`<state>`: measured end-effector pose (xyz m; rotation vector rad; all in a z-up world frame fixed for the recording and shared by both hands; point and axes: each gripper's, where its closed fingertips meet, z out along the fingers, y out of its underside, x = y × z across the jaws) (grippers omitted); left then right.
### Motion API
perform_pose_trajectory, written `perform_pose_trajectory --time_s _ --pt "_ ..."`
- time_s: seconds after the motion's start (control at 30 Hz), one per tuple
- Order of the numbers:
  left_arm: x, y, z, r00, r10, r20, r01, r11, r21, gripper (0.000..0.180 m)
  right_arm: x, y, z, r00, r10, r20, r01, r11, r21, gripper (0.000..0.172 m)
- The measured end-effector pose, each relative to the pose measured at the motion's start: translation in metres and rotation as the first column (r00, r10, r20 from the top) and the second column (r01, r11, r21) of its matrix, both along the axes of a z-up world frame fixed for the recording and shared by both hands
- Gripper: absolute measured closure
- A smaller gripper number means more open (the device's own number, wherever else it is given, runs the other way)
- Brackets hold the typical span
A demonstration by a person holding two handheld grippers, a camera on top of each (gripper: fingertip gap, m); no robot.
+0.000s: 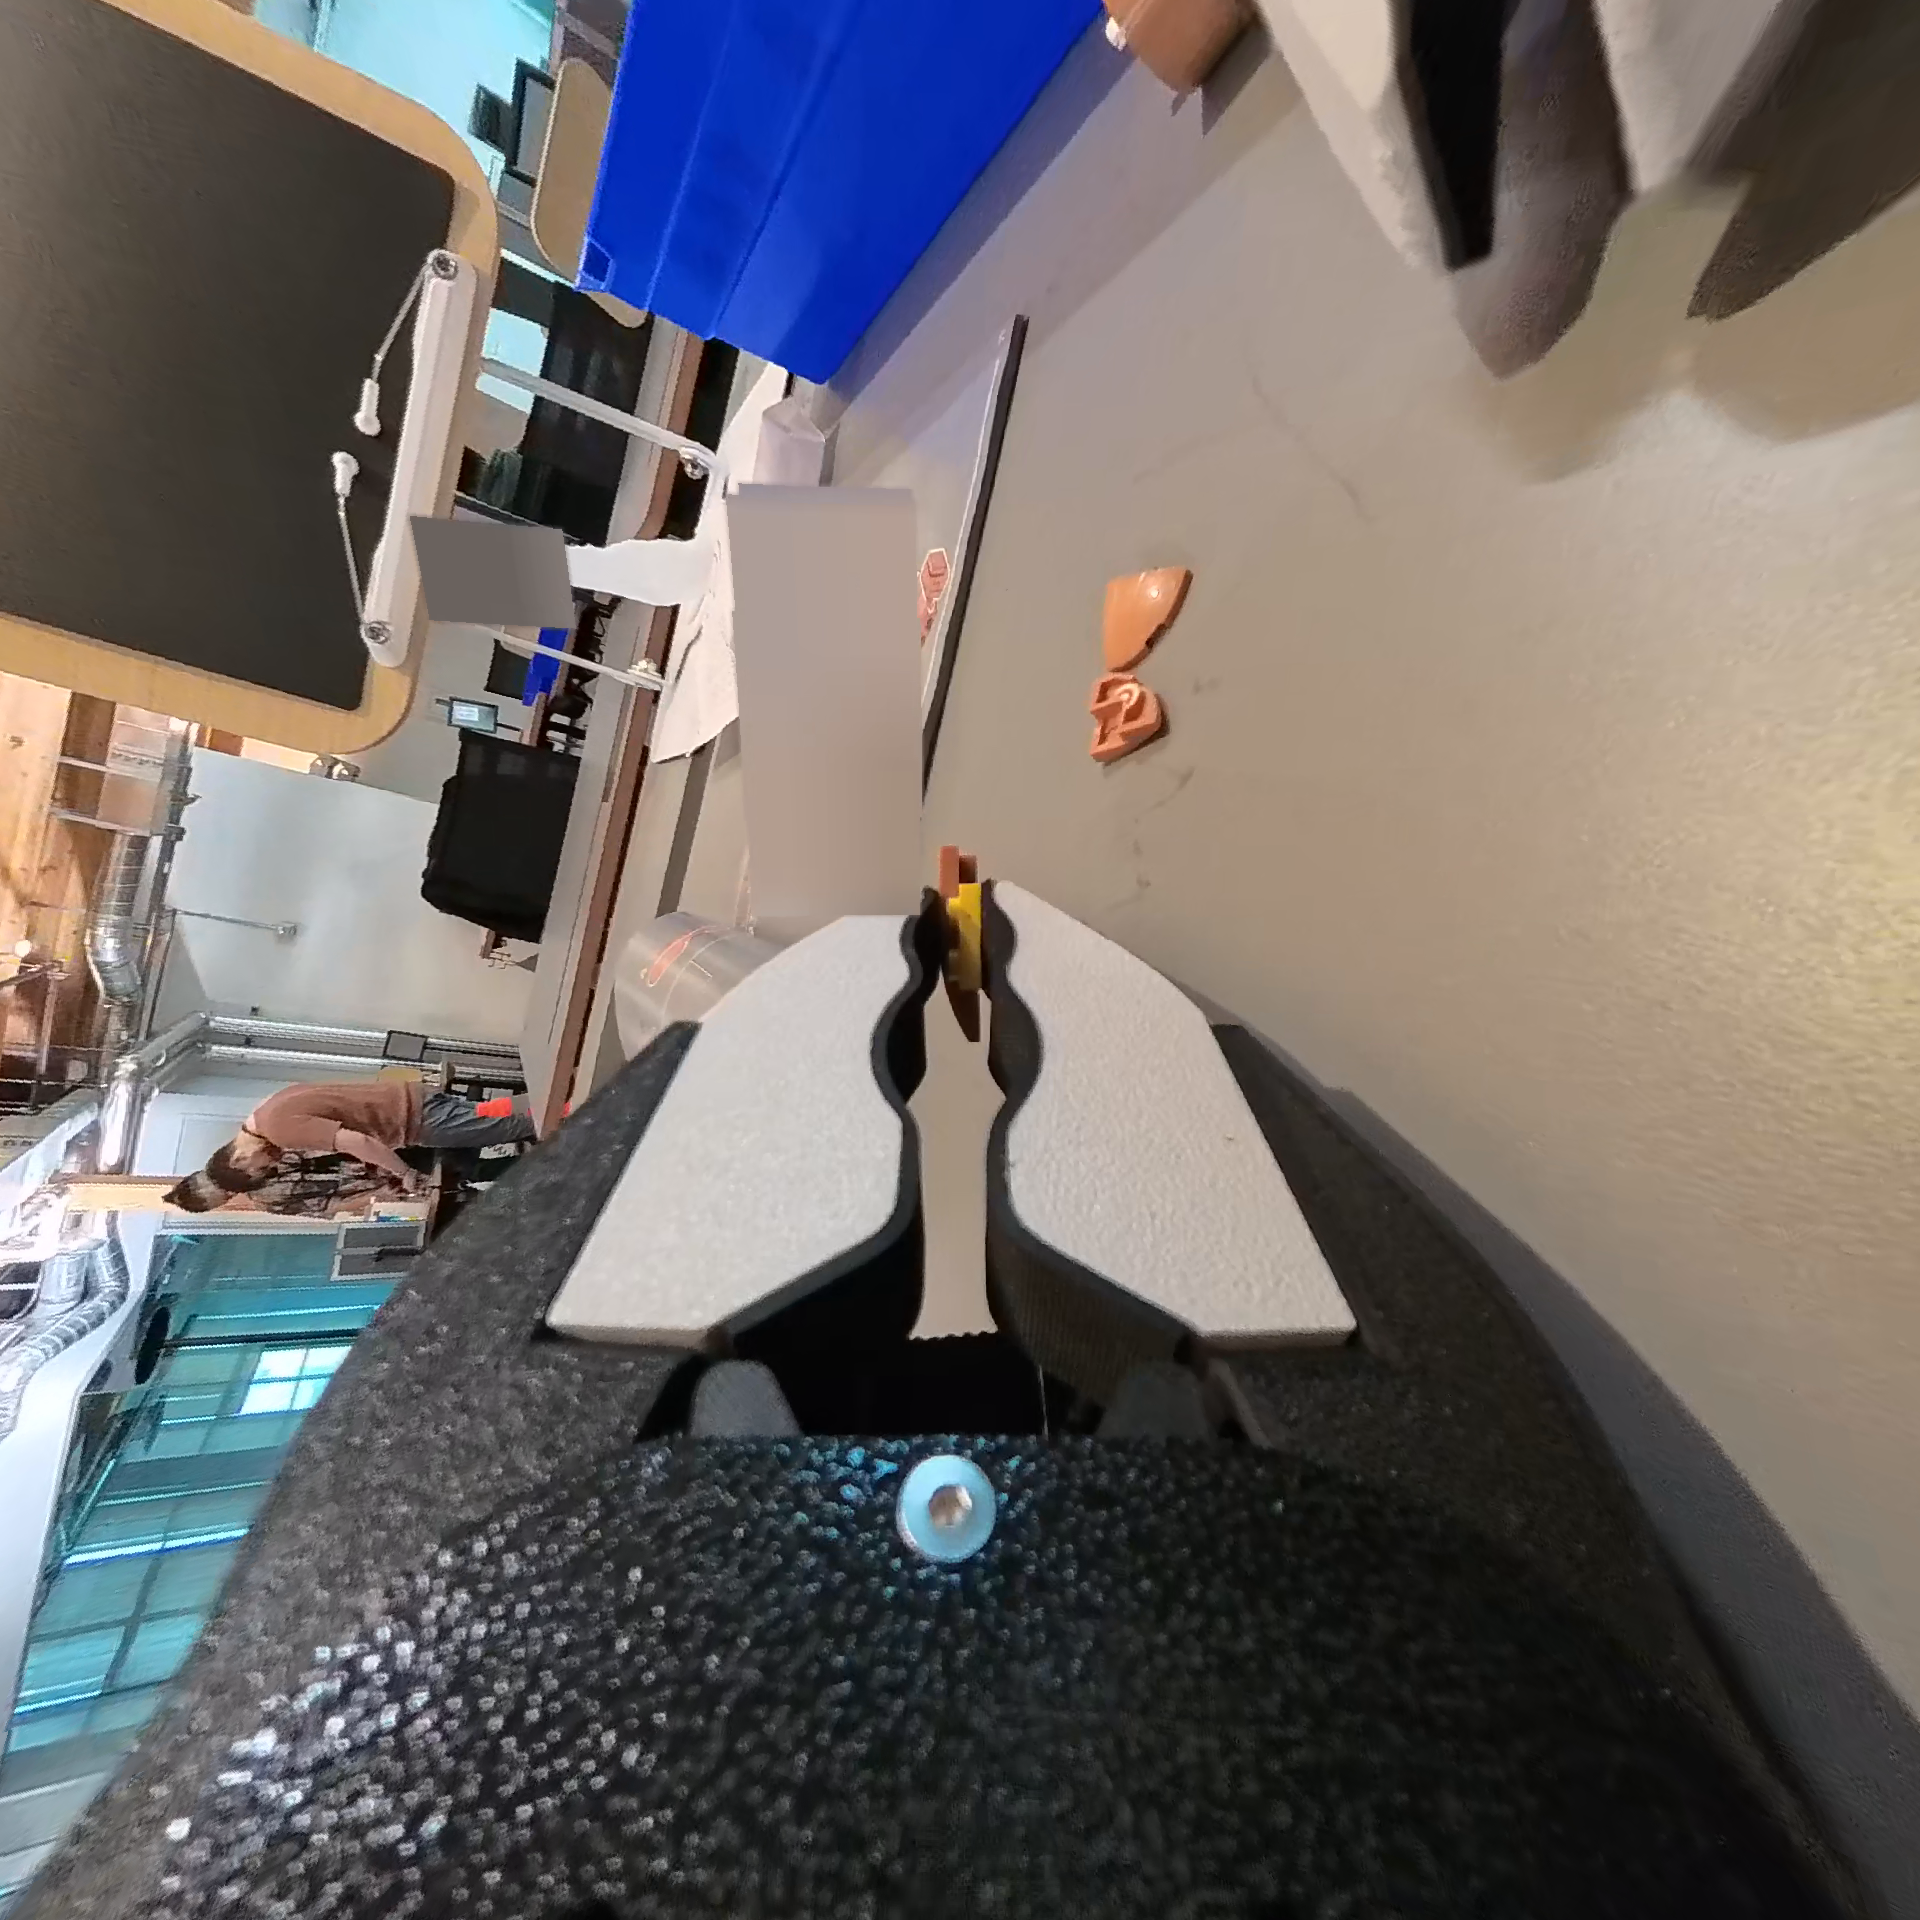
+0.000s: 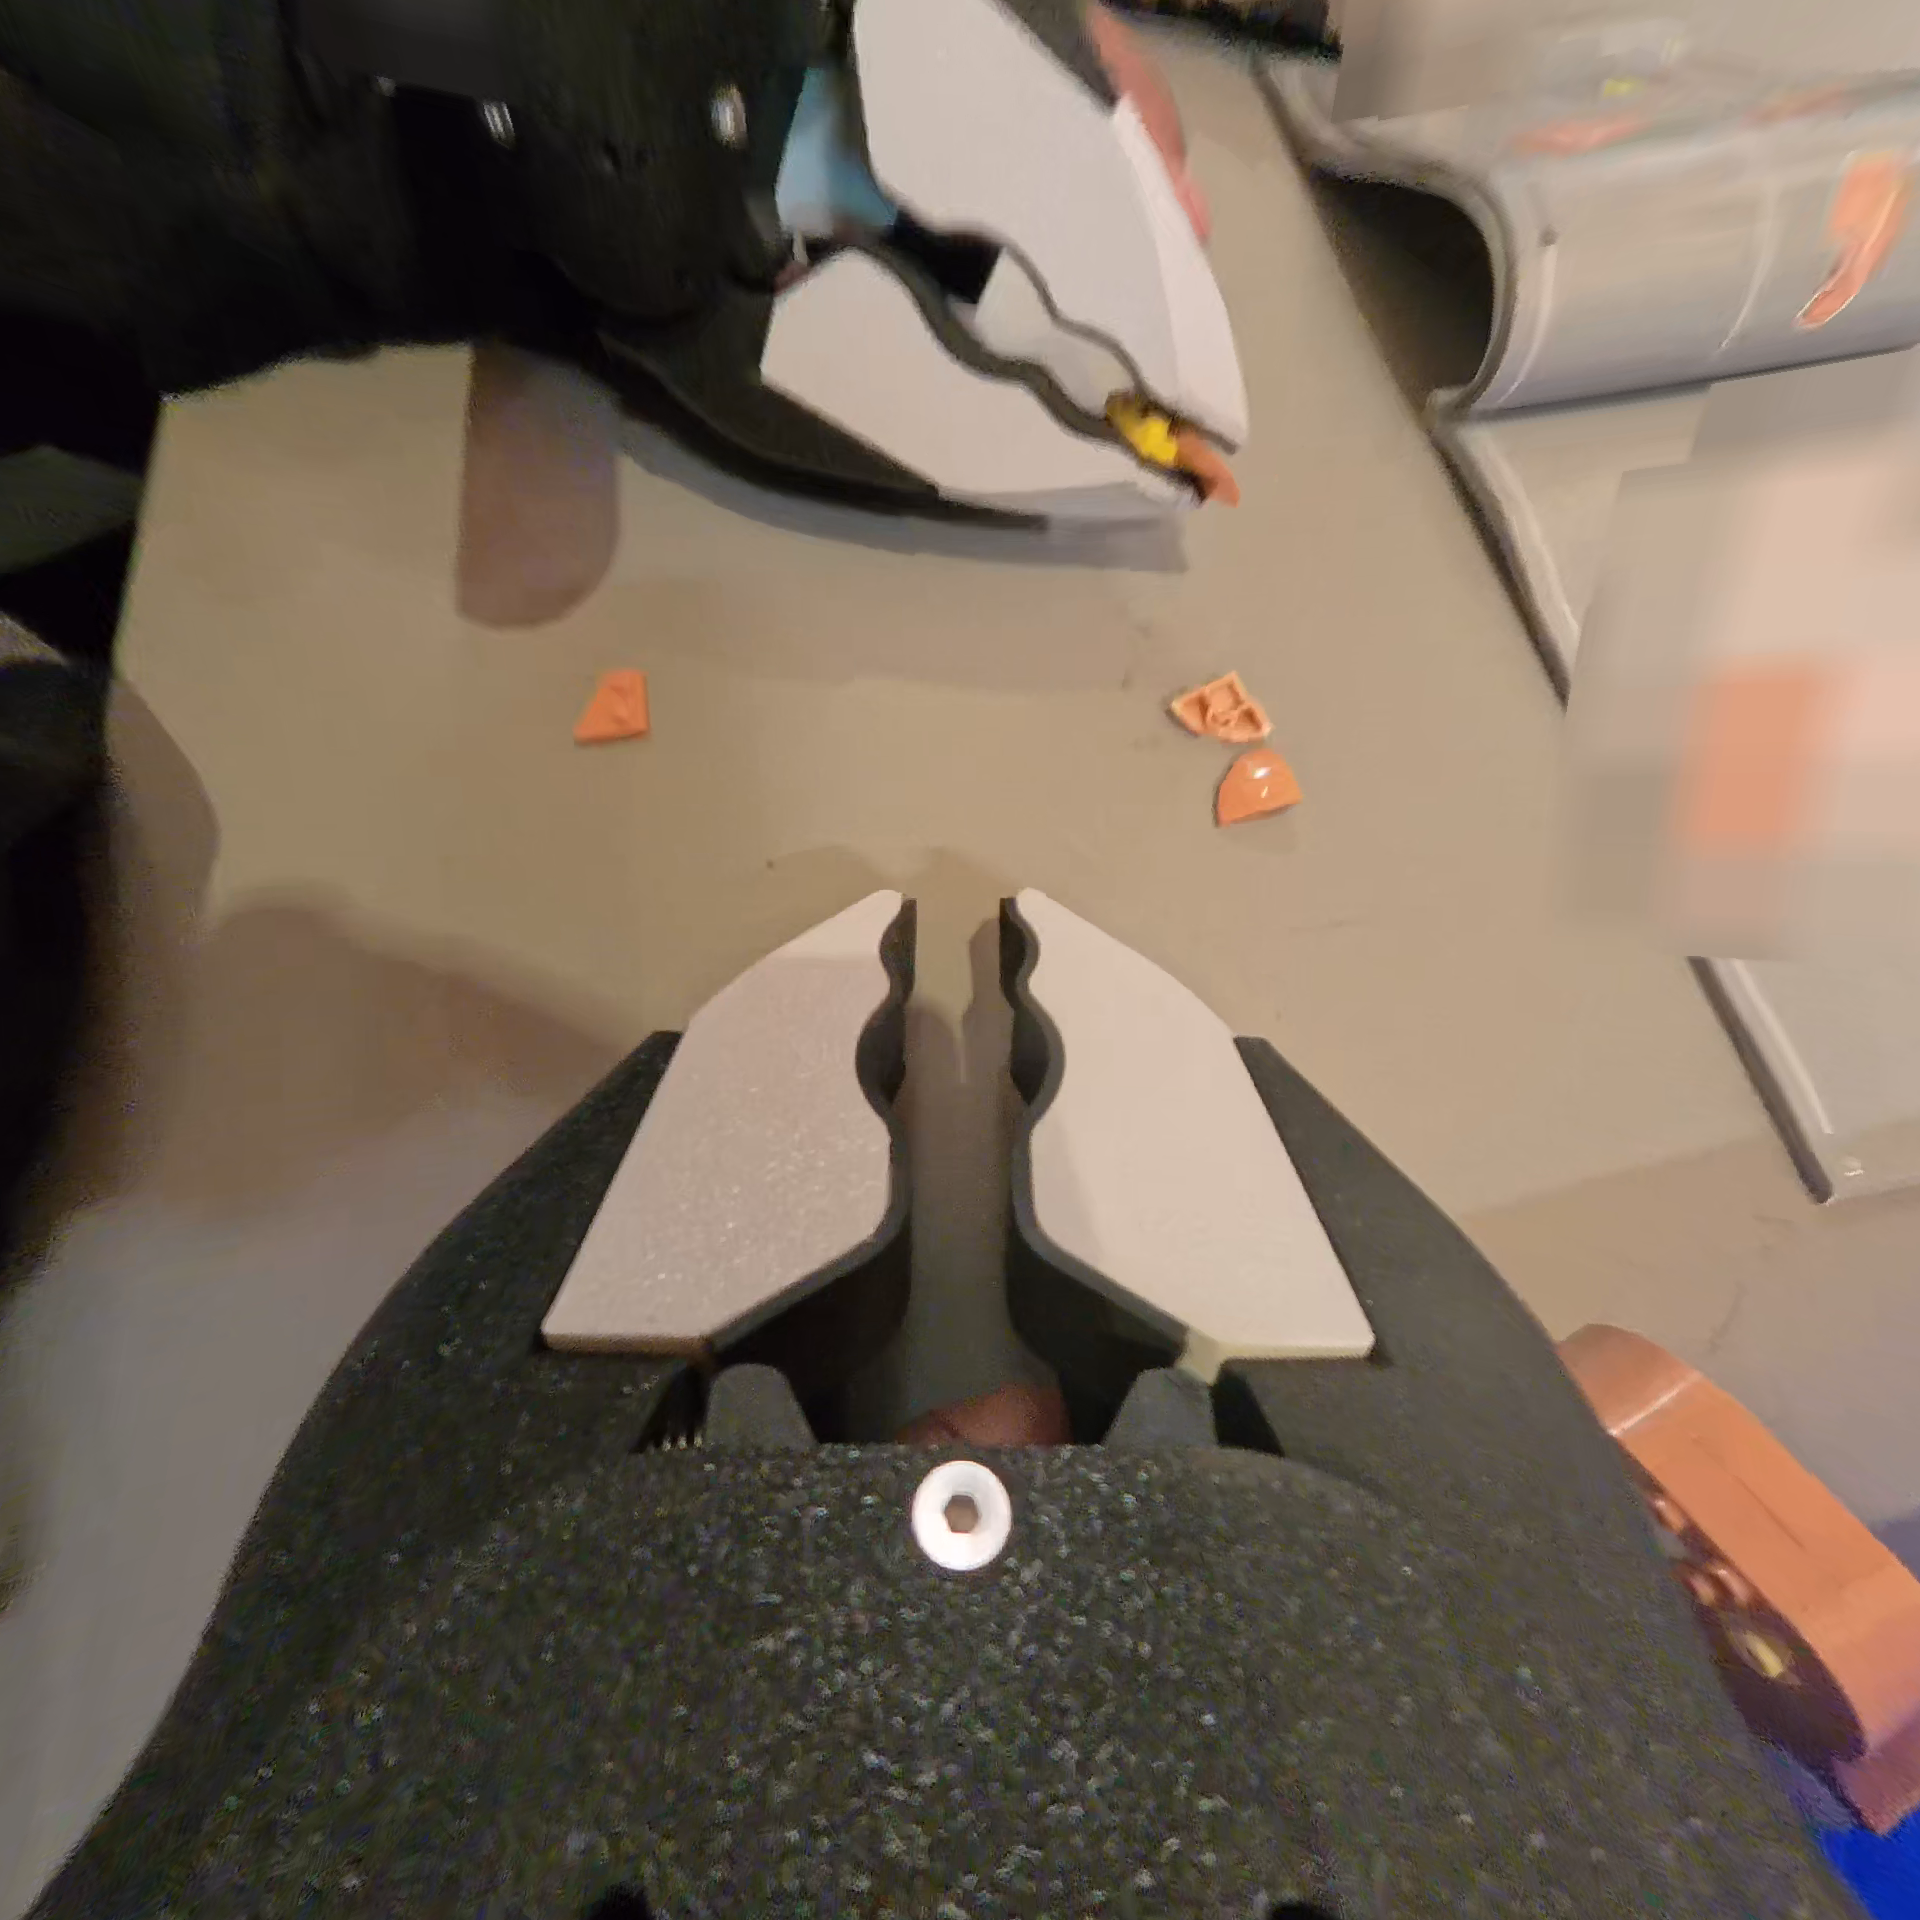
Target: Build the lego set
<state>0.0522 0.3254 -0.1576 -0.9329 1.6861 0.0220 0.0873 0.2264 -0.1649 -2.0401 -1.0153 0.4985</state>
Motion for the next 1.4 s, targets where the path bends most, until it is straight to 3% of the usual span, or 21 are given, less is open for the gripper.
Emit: perform_pose_trajectory --time_s 0.07,0.13,0.2,0.27,0.4,0.5,0.57,0.67,0.87,1.07,1.27,1.4 --pt "0.0 -0.001 0.001 1.0 -0.002 0.004 0.002 1.0 0.007 0.174 0.001 0.001 0.015 0.997 0.001 -0.083 -0.001 1.0 0.005 0.157" --pt "0.0 -0.002 0.004 1.0 -0.005 0.009 0.005 1.0 0.016 0.174 0.0 -0.005 0.035 0.98 0.023 -0.197 -0.041 0.995 -0.087 0.156" --pt "0.0 -0.002 0.006 1.0 -0.006 0.015 0.006 1.0 0.025 0.174 0.007 -0.008 0.065 0.94 0.006 -0.341 -0.077 0.977 -0.197 0.156" --pt "-0.001 -0.003 0.008 1.0 -0.007 0.022 0.006 0.999 0.034 0.174 0.033 0.002 0.099 0.911 -0.052 -0.409 -0.037 0.978 -0.206 0.155" --pt "-0.004 -0.006 0.012 1.0 -0.01 0.029 0.009 0.998 0.061 0.174 0.124 0.012 0.152 0.961 -0.089 -0.261 0.093 0.996 0.002 0.149" --pt "-0.005 -0.008 0.013 0.999 -0.012 0.033 0.01 0.998 0.062 0.174 0.175 0.007 0.171 0.974 -0.141 -0.179 0.163 0.98 0.114 0.15" --pt "-0.005 -0.008 0.013 0.999 -0.013 0.034 0.011 0.998 0.064 0.174 0.189 -0.001 0.156 0.99 -0.131 -0.044 0.135 0.985 0.106 0.15" --pt "-0.004 -0.008 0.013 0.999 -0.016 0.031 0.014 0.998 0.063 0.174 0.199 -0.016 0.11 0.977 -0.062 0.205 0.06 0.998 0.017 0.148" --pt "-0.006 -0.007 0.013 1.0 -0.009 0.026 0.007 0.998 0.068 0.174 0.2 -0.042 0.051 0.91 0.131 0.395 -0.059 0.98 -0.188 0.14" --pt "-0.006 -0.007 0.012 1.0 -0.013 0.019 0.012 0.998 0.067 0.174 0.204 -0.047 0.024 0.875 0.171 0.454 -0.046 0.961 -0.273 0.144" --pt "-0.007 -0.008 0.011 1.0 -0.015 0.015 0.014 0.998 0.065 0.174 0.183 -0.068 0.025 0.89 0.299 0.345 -0.176 0.922 -0.346 0.155" --pt "-0.007 -0.007 0.01 1.0 -0.013 0.011 0.012 0.998 0.065 0.174 0.192 -0.064 0.029 0.891 0.26 0.373 -0.138 0.936 -0.323 0.136"
